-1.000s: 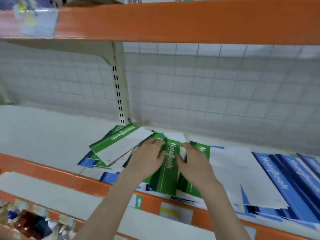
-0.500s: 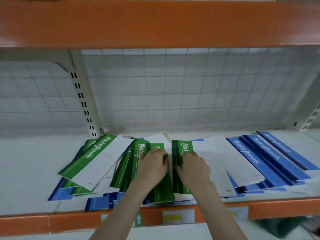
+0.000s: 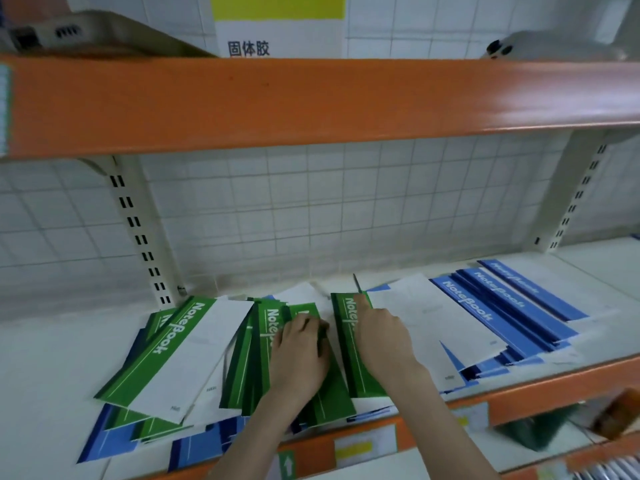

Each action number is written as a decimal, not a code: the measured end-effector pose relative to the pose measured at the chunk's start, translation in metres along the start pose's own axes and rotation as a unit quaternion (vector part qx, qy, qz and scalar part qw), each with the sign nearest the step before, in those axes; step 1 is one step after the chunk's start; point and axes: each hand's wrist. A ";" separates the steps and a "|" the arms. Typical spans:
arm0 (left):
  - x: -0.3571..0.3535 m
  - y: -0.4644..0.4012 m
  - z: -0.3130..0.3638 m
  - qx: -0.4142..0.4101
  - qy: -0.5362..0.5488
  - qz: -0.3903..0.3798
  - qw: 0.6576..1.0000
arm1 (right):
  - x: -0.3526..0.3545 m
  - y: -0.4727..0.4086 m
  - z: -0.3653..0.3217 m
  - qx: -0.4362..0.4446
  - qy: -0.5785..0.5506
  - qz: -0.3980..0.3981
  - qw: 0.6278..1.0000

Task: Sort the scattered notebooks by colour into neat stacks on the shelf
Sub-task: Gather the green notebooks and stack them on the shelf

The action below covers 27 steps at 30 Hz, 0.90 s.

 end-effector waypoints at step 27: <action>0.001 0.002 -0.002 0.069 0.117 0.071 0.988 | -0.008 0.000 -0.010 0.021 0.005 -0.003 1.000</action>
Point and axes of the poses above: each hand's wrist, its own y-axis away from the middle knuckle, its own x-axis out of the back of the hand, z = x × y, and after that the axes turned 11 degrees about x, right-handed
